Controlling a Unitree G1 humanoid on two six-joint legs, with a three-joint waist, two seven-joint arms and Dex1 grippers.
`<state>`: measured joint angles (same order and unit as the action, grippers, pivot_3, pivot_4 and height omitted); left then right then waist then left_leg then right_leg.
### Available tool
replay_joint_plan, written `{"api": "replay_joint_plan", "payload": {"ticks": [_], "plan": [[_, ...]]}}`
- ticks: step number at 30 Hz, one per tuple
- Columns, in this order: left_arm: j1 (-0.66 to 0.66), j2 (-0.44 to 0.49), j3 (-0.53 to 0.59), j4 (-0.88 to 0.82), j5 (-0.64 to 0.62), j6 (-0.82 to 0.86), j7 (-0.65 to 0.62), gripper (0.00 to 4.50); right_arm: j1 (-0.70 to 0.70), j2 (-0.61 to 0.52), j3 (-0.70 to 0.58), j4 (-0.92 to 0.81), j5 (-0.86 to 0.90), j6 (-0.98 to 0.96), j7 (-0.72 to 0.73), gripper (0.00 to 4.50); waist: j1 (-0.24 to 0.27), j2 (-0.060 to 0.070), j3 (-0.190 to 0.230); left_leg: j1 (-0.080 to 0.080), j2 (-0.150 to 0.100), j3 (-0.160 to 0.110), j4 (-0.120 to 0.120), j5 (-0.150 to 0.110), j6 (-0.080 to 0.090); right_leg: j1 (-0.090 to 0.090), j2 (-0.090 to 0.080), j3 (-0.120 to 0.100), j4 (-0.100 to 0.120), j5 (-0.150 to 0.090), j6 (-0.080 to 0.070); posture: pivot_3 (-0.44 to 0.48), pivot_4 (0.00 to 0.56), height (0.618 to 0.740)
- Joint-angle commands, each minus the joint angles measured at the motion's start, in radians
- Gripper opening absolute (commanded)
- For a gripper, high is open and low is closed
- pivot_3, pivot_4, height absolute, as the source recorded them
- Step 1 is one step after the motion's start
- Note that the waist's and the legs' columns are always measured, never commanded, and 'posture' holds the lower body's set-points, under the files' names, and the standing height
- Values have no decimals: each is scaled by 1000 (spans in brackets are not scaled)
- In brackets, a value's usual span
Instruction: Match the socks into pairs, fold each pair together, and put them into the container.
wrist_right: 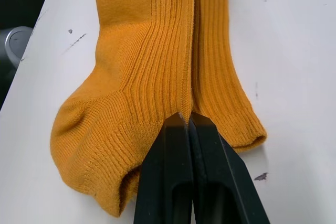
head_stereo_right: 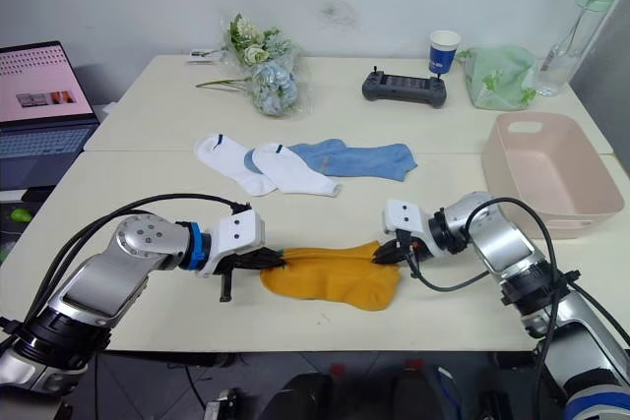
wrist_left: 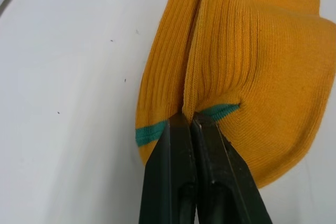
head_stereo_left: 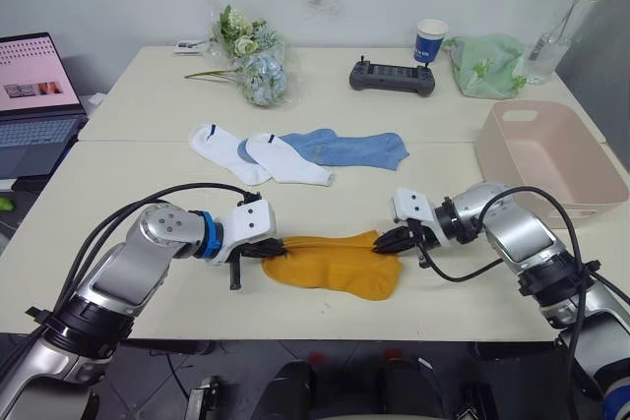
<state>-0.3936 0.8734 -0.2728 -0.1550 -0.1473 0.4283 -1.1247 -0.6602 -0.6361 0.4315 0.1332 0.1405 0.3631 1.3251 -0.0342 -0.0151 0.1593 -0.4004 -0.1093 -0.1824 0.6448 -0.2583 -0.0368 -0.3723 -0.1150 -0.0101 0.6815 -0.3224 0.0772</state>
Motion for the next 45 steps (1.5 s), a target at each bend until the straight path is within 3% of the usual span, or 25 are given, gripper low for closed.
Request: {"api": "replay_joint_plan", "payload": {"ticks": [1,5,11,12,18,27,34,37,41,42,45], "plan": [[-15,-4,9,-4,13,-2,-2,30,-45,11,-34,17,-7,-32,0,0,-1,0,0,0,0,0,0,0,0,0,0,0,0,0,0,0,150,740],[-16,-12,12,-4,14,1,-4,30,-60,20,-30,41,-14,-50,9,0,-1,0,0,0,0,0,0,0,0,0,0,0,0,0,0,0,150,740],[6,-1,85,-42,-34,40,8,1898,-54,12,-94,-6,35,15,-9,2096,-1,0,0,0,0,0,0,0,0,0,0,0,0,0,0,0,150,740],[23,8,122,-59,-66,53,2,2174,-51,3,-117,-22,50,37,-15,2108,-2,0,0,0,0,0,0,0,0,0,0,0,0,0,0,0,150,740],[100,21,237,-90,-150,85,7,2174,16,-35,-187,-103,66,97,-71,2108,0,0,0,0,0,-1,0,0,0,0,0,0,0,0,0,0,150,740],[112,-67,151,-35,-68,-7,78,2174,126,-26,-200,-171,49,123,-155,2108,0,0,0,0,0,0,0,0,0,0,0,1,0,0,0,0,150,740],[135,-65,123,2,-33,-61,60,2174,163,-17,-182,-184,40,108,-189,2108,1,0,0,0,0,0,0,0,0,0,0,0,0,0,0,0,150,740],[139,-70,129,2,-34,-66,61,1606,164,-3,-179,-182,43,106,-201,1548,0,0,0,0,0,0,0,0,0,0,0,1,0,0,0,0,150,740],[147,-71,133,-11,-38,-63,62,302,170,3,-166,-183,41,103,-192,142,0,0,0,0,0,0,0,0,0,0,0,1,0,0,0,0,150,740],[152,-69,135,-16,-40,-60,62,22,172,4,-164,-182,41,103,-190,0,0,0,0,0,0,0,0,0,0,0,0,1,0,0,0,0,150,740],[167,-64,145,-34,-47,-52,65,22,170,2,-160,-171,41,97,-183,0,0,0,0,0,0,0,0,0,0,0,0,1,0,0,0,0,150,740]]}}
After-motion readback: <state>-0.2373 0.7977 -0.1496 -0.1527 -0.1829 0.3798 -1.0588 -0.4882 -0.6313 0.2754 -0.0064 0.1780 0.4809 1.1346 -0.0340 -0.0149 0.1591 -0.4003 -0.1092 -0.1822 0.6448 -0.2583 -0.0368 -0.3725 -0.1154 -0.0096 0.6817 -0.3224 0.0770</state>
